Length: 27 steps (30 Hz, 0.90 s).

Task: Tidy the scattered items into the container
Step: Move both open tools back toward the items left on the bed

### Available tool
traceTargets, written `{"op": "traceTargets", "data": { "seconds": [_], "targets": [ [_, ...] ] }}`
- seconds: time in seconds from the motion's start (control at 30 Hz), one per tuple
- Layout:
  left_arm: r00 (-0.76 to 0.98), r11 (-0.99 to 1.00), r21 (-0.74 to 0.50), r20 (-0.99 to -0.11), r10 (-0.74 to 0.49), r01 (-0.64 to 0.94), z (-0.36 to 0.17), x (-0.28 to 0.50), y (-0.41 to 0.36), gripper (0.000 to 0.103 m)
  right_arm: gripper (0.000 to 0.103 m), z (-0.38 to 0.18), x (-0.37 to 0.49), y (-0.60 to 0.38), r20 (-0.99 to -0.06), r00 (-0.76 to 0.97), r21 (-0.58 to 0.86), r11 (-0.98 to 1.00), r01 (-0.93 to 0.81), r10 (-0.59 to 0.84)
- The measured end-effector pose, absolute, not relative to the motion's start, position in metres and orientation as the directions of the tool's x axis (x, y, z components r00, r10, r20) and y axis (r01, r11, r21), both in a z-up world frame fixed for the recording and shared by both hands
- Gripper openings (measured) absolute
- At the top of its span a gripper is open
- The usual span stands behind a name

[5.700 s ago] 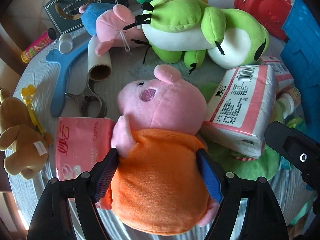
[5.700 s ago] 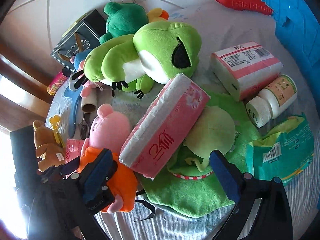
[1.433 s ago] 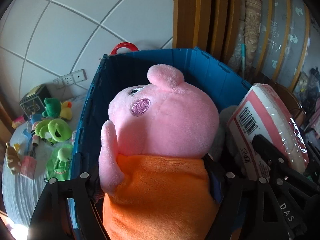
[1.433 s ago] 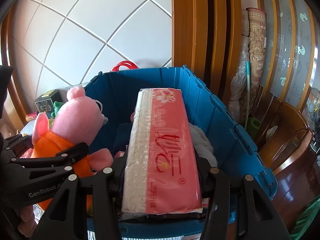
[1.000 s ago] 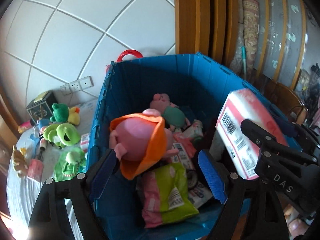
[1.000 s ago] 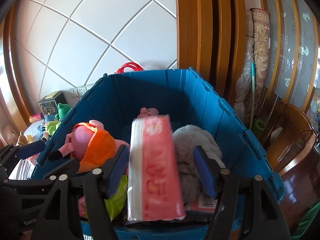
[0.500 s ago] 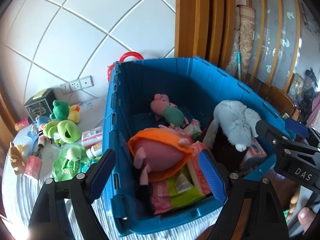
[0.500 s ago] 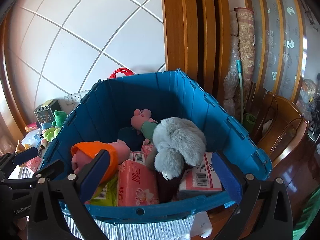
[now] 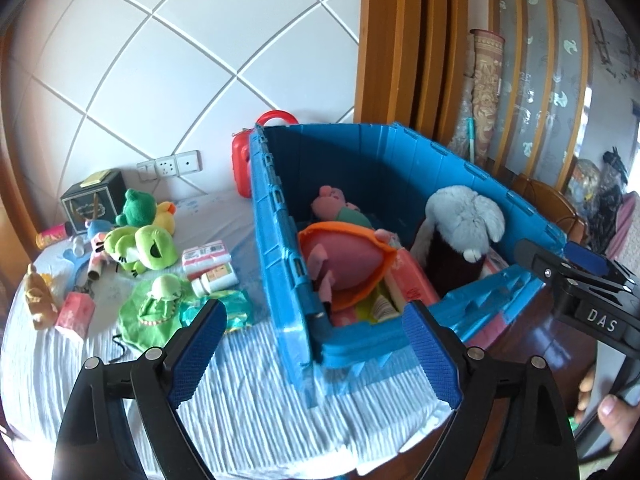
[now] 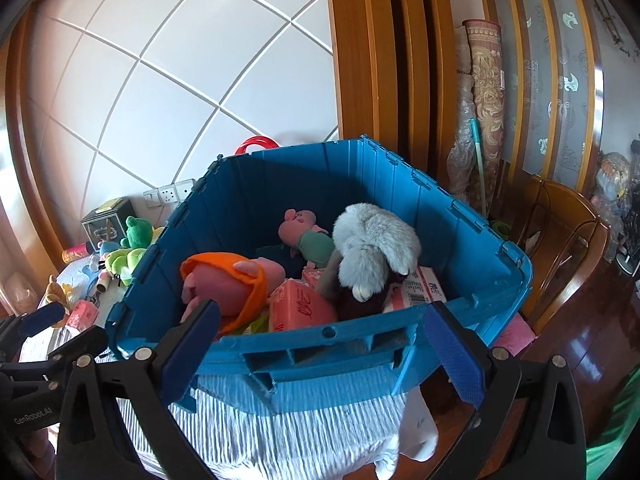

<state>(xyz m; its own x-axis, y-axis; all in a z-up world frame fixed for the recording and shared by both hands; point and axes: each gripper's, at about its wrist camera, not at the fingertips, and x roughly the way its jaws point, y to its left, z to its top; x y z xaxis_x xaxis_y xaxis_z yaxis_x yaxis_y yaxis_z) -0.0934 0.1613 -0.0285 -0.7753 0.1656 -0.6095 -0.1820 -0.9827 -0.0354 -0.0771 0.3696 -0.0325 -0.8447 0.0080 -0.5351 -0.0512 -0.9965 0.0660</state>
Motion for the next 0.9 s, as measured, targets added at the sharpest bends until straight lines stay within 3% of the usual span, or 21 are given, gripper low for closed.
{"op": "traceTargets", "data": {
  "seconds": [0.9],
  "targets": [
    [-0.763,-0.995,-0.032,-0.645,-0.055,0.098,-0.08,-0.024,-0.02,0.091,0.103,-0.076,-0.038,0.167,-0.561,-0.787,0.04,-0.958,0.284,-0.257]
  ]
}}
